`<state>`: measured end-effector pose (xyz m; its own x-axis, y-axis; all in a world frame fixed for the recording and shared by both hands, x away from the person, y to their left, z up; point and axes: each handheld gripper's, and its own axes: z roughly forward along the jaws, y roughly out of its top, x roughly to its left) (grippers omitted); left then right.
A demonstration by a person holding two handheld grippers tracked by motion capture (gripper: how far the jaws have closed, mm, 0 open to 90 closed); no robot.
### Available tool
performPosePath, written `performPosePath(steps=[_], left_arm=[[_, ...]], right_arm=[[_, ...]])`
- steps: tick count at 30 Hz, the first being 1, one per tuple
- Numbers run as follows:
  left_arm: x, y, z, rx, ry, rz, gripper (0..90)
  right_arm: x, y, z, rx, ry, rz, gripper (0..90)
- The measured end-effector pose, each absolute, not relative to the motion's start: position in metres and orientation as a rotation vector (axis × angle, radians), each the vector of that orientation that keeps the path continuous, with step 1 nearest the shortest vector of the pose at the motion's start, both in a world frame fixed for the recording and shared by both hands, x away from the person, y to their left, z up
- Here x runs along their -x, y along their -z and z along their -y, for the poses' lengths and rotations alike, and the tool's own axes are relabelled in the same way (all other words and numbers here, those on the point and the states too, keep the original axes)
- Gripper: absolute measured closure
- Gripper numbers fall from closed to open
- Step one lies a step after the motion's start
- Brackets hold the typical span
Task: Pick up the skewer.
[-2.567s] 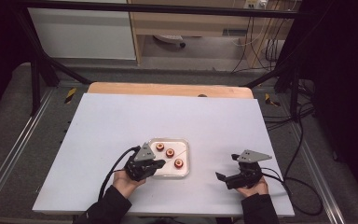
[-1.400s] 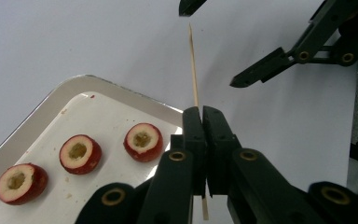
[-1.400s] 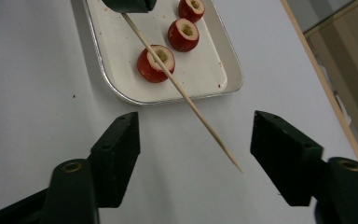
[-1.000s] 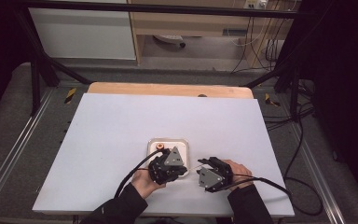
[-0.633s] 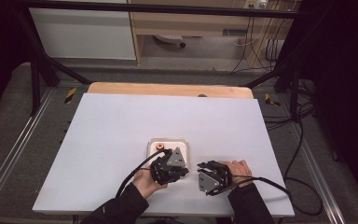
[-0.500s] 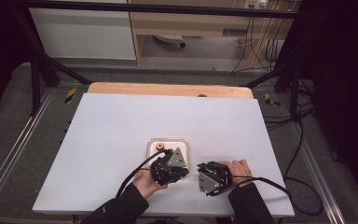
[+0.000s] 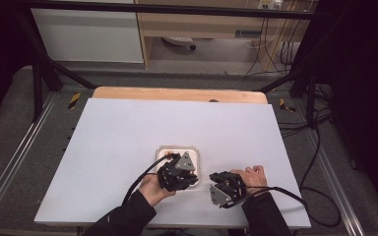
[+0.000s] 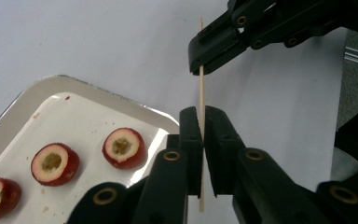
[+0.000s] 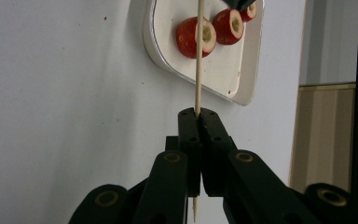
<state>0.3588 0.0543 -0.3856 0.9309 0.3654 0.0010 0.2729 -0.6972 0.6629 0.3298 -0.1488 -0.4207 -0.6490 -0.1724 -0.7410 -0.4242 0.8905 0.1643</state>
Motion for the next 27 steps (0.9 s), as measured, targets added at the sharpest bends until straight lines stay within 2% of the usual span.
performPosePath(steps=[7,14,27], left_arm=[[-0.366,0.386,-0.045,-2.497,-0.128,-0.48,79.2],[-0.367,0.397,-0.036,-2.603,-0.113,-0.48,86.2],[-0.365,0.398,-0.037,-2.6,-0.147,-0.489,88.7]], right_arm=[[-0.331,0.421,0.142,0.454,-0.361,-2.262,89.1],[-0.33,0.419,0.135,0.518,-0.303,-2.24,89.1],[-0.329,0.42,0.133,0.494,-0.31,-2.236,87.6]])
